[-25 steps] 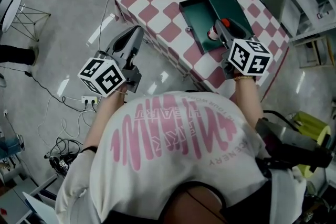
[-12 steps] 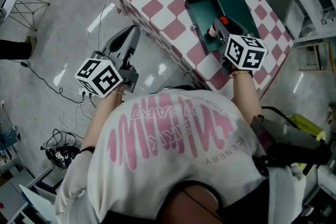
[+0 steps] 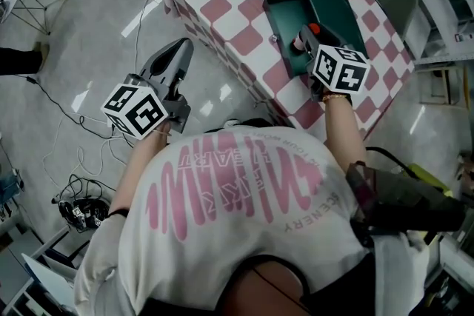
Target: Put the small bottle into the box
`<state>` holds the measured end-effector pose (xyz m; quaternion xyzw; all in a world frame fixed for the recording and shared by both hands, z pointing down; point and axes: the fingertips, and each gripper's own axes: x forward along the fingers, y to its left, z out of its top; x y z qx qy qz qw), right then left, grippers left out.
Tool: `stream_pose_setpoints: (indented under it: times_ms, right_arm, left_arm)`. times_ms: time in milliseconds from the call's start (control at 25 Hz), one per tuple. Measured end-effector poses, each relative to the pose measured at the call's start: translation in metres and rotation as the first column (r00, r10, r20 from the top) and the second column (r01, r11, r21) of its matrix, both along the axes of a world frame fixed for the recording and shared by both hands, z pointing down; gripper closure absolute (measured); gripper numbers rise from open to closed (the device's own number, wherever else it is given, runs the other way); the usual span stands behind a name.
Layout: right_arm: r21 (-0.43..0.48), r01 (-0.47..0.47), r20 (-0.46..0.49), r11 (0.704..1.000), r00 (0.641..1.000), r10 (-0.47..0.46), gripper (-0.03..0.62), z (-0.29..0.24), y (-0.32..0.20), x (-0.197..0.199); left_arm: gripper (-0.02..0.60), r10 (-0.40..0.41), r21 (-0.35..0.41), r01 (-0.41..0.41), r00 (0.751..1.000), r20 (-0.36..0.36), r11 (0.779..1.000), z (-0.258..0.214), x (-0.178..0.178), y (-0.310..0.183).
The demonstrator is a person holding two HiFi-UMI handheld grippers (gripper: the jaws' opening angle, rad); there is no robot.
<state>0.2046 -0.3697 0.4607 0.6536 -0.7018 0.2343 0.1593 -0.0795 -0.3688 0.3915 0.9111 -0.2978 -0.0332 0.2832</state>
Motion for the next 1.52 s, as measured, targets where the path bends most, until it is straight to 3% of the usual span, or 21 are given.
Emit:
stream_pose_setpoints:
  times_ms: [520, 1520]
  right_arm:
    - [-0.022, 0.002, -0.015, 1.000, 1.000, -0.002, 0.451, 0.013, -0.013, 0.002]
    - [-0.070, 0.009, -0.075, 0.998, 0.997, -0.014, 0.451, 0.028, -0.006, -0.005]
  left_arm:
    - [0.575, -0.049, -0.020, 0.049, 0.999, 0.019, 0.999, 0.009, -0.019, 0.003]
    - [0.575, -0.052, -0.014, 0.052, 0.999, 0.008, 0.999, 0.010, -0.026, 0.007]
